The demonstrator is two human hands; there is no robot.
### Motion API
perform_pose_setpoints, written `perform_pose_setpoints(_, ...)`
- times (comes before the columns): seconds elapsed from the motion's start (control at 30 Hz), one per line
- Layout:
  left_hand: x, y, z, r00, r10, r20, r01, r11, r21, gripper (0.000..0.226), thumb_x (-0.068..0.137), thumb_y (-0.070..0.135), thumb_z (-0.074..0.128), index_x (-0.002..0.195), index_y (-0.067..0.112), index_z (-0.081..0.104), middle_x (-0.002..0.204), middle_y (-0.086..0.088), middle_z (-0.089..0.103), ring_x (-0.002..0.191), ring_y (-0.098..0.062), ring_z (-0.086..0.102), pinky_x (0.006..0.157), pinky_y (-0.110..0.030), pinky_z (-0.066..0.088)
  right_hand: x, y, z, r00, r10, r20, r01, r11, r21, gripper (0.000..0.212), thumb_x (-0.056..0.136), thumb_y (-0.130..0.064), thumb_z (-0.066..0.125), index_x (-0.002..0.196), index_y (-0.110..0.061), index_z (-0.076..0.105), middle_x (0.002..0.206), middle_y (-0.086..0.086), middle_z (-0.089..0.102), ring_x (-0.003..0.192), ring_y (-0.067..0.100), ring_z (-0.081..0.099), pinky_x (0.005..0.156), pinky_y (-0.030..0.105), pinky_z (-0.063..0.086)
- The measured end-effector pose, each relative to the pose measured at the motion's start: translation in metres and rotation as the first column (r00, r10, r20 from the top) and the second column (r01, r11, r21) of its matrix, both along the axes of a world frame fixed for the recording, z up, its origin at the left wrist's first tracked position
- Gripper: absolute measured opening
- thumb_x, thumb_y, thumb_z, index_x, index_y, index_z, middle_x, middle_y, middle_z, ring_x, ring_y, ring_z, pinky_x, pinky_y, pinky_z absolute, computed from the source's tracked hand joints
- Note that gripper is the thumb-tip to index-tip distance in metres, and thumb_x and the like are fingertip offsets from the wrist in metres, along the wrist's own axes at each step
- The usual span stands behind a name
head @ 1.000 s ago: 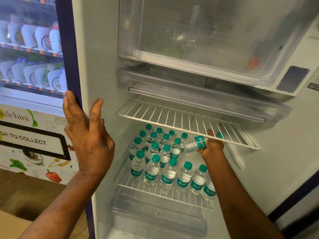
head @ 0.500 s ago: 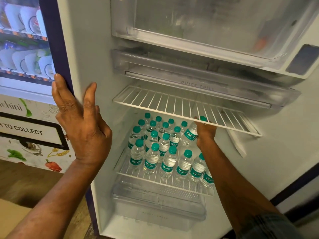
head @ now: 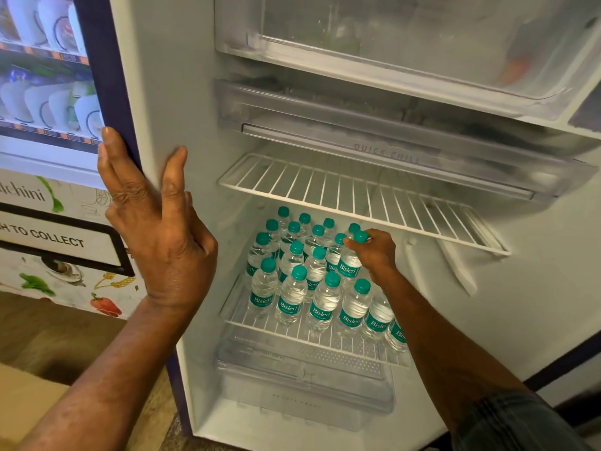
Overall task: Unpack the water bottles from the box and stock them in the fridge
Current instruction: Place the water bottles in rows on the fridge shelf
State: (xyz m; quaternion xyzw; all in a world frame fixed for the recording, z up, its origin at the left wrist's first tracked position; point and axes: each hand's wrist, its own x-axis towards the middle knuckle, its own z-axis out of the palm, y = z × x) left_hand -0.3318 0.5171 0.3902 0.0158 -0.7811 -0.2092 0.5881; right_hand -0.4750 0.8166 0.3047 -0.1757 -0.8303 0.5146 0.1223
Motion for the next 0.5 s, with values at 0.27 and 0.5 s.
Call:
perform_pose_setpoints(0.27, -0.001, 0.0, -0.001, 1.0, -0.001, 0.016, 0.001, 1.0, 0.002, 0.054, 0.098, -0.009, 0.047, 0.148, 0.009, 0.052, 0.158, -0.045, 0.02, 0.152, -0.053, 0.017, 0.109, -0.043, 0.03, -0.007, -0.004, -0.014, 0.988, 0.06, 0.144, -0.093, 0.969, 0.23, 0.054, 0.076, -0.035, 0.083, 0.118, -0.009, 0.063, 0.116, 0.007, 0.067, 0.103, 0.025, 0.065, 0.087, 0.036, 0.056)
perform_pose_setpoints(0.5, -0.002, -0.001, -0.001, 1.0, 0.003, -0.001, -0.003, 1.0, 0.005, 0.052, 0.099, -0.008, 0.047, 0.148, 0.009, 0.052, 0.157, -0.045, 0.021, 0.152, -0.053, 0.018, 0.108, -0.041, 0.03, -0.003, -0.005, -0.016, 0.971, 0.068, 0.231, -0.137, 0.945, 0.298, 0.053, 0.08, -0.032, 0.08, 0.122, -0.009, 0.055, 0.121, 0.01, 0.062, 0.108, 0.028, 0.062, 0.09, 0.033, 0.05)
